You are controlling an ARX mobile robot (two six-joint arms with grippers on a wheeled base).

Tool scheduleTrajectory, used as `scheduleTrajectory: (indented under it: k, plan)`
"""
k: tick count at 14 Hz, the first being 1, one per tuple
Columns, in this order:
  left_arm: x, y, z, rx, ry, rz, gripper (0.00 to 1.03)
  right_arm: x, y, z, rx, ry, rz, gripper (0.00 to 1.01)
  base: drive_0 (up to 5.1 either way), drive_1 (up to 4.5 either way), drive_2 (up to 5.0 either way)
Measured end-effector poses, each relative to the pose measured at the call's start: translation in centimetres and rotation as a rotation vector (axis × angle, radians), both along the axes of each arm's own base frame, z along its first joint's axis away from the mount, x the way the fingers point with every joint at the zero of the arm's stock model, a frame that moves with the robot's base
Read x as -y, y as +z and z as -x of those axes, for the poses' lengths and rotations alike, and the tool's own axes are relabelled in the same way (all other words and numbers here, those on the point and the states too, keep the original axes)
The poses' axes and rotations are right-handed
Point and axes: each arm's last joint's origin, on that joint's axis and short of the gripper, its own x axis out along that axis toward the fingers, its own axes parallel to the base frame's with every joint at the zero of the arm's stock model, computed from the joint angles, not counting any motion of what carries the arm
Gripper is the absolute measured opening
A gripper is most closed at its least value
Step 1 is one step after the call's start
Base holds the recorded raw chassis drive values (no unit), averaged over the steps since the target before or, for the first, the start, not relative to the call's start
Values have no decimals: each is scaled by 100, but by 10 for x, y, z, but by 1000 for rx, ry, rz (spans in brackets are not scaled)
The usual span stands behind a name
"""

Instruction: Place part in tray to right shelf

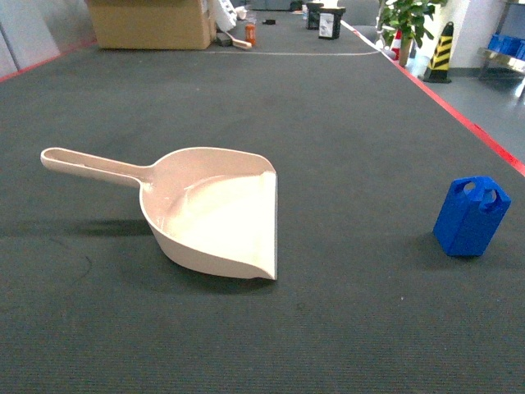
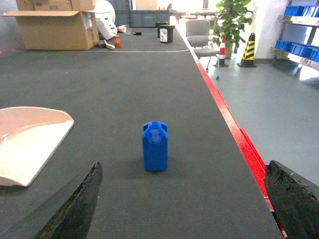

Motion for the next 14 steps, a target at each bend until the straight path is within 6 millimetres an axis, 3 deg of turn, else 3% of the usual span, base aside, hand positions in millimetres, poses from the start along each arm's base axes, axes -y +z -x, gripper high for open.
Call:
scheduleTrajectory:
  k: [14]
  plan:
    - [0,0,0,0,0,0,98,0,0,0,0,0,0,98,0,0,0]
